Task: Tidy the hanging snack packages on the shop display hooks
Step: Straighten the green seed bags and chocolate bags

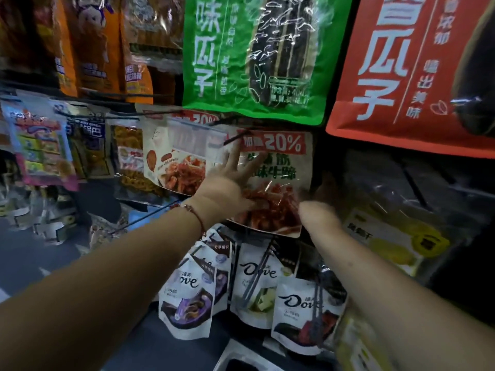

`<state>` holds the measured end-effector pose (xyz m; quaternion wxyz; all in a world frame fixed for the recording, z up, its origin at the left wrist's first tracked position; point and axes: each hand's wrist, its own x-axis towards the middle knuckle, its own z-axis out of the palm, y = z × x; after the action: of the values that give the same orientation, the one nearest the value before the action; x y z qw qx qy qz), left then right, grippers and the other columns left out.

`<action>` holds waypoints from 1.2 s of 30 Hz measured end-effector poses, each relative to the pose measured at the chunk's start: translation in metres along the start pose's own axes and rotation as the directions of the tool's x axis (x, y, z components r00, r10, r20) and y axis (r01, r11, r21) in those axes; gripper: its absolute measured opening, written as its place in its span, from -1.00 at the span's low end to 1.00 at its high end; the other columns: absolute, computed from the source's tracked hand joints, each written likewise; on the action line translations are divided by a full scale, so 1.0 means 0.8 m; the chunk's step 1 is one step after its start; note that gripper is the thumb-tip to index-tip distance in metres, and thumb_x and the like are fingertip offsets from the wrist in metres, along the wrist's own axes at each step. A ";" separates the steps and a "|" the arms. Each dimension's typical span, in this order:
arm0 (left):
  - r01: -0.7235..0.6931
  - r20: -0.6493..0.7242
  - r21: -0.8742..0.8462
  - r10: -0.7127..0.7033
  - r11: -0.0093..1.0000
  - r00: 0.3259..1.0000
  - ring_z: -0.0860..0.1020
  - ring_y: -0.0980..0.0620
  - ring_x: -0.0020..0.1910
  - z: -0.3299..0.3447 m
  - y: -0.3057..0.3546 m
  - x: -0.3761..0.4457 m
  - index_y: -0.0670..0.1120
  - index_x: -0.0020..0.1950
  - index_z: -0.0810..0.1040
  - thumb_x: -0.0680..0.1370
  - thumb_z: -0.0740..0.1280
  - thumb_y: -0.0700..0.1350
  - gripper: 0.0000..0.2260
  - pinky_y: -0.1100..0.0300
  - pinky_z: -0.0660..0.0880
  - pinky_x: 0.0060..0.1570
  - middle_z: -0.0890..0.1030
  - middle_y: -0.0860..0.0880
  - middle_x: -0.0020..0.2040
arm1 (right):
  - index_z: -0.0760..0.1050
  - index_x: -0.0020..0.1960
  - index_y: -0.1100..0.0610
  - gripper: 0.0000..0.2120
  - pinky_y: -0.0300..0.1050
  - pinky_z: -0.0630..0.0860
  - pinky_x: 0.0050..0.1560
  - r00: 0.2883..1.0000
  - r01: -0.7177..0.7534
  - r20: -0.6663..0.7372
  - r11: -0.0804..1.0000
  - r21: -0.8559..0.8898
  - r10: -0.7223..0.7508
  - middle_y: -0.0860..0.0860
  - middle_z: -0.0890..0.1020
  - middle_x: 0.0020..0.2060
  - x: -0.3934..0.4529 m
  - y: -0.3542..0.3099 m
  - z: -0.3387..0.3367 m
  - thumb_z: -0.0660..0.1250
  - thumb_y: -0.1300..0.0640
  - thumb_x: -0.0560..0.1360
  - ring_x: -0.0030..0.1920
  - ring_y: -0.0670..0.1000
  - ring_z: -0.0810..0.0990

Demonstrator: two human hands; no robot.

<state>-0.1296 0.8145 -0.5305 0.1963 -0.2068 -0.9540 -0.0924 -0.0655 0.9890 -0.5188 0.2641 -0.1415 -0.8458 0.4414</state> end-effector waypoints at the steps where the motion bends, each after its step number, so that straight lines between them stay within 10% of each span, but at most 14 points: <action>1: 0.001 0.017 -0.001 -0.001 1.000 1.000 -0.21 -0.25 0.60 -0.004 0.001 0.007 0.33 0.56 -0.28 0.43 0.35 0.38 -0.04 -0.23 0.12 0.52 -0.42 -0.09 0.58 | 0.18 0.57 0.08 -0.39 -0.02 0.38 0.29 1.000 0.015 -0.006 1.000 -0.019 -0.016 0.13 0.41 0.44 0.000 0.001 0.002 0.31 0.09 0.59 0.40 0.19 0.41; 4: -0.027 0.045 0.063 0.024 0.998 0.999 -0.24 -0.31 0.58 0.002 -0.003 0.029 0.26 0.58 -0.26 0.35 0.35 0.47 0.04 -0.36 0.14 0.47 -0.41 -0.09 0.58 | 0.17 0.57 0.05 -0.27 0.08 0.36 0.41 0.991 0.087 0.124 0.932 -0.352 -0.046 0.16 0.32 0.47 -0.014 0.009 0.011 0.16 -0.18 0.45 0.42 0.21 0.35; 9: -0.043 0.006 0.230 0.043 0.972 0.999 -0.20 -0.33 0.58 0.013 -0.015 0.032 0.27 0.57 -0.29 0.36 0.34 0.47 0.03 -0.35 0.23 0.43 -0.41 -0.09 0.58 | -0.25 0.61 -0.09 -0.21 0.08 -0.32 0.53 0.884 0.466 0.296 0.627 -0.625 -0.362 0.05 -0.48 0.51 -0.027 0.008 0.025 0.21 0.02 0.60 0.53 0.16 -0.44; 17: -0.034 0.002 0.251 0.034 0.967 0.999 -0.01 -0.29 0.59 0.019 -0.018 0.014 0.32 0.45 -0.52 0.42 0.28 0.47 0.02 -0.21 0.18 0.47 -0.44 -0.08 0.57 | -0.24 0.62 -0.05 -0.18 0.15 -0.32 0.53 0.928 0.355 0.342 0.625 -0.695 -0.147 0.12 -0.44 0.53 -0.030 -0.010 0.006 0.26 -0.04 0.59 0.53 0.24 -0.43; 25: -0.053 0.105 0.236 0.029 0.970 0.994 -0.23 -0.22 0.60 0.021 -0.041 -0.081 0.26 0.51 -0.46 0.50 0.20 0.43 -0.08 -0.27 0.05 0.52 -0.39 -0.08 0.59 | -0.29 0.62 0.04 -0.18 0.20 -0.33 0.53 0.883 0.447 0.455 0.508 -0.736 -0.118 0.11 -0.43 0.54 -0.045 -0.011 -0.008 0.21 -0.06 0.60 0.53 0.25 -0.43; 30: -0.062 0.198 0.314 -0.002 0.947 0.980 -0.15 -0.24 0.61 -0.011 -0.057 -0.143 0.23 0.57 -0.37 0.51 0.08 0.47 -0.16 -0.30 0.02 0.51 -0.33 -0.07 0.61 | -0.06 0.62 0.03 -0.23 0.11 0.14 0.49 0.803 0.549 0.573 0.575 -0.606 -0.163 0.10 0.19 0.57 -0.080 -0.031 -0.018 0.26 -0.09 0.56 0.51 0.19 0.21; 36: 0.015 0.235 0.359 -0.106 0.933 0.966 -0.11 -0.23 0.61 -0.057 -0.075 -0.197 0.24 0.58 -0.32 0.49 0.01 0.49 -0.19 -0.28 0.04 0.51 -0.26 -0.10 0.63 | -0.10 0.63 -0.01 -0.17 0.15 -0.05 0.57 0.739 0.576 0.656 0.650 -0.496 -0.154 0.06 -0.02 0.62 -0.111 -0.046 -0.021 0.28 -0.18 0.54 0.59 0.20 -0.04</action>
<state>-0.0078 0.6922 -0.5600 0.1053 -0.1486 -0.9780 0.1016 0.0169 0.9376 -0.5092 0.0225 0.0915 -0.9938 0.0598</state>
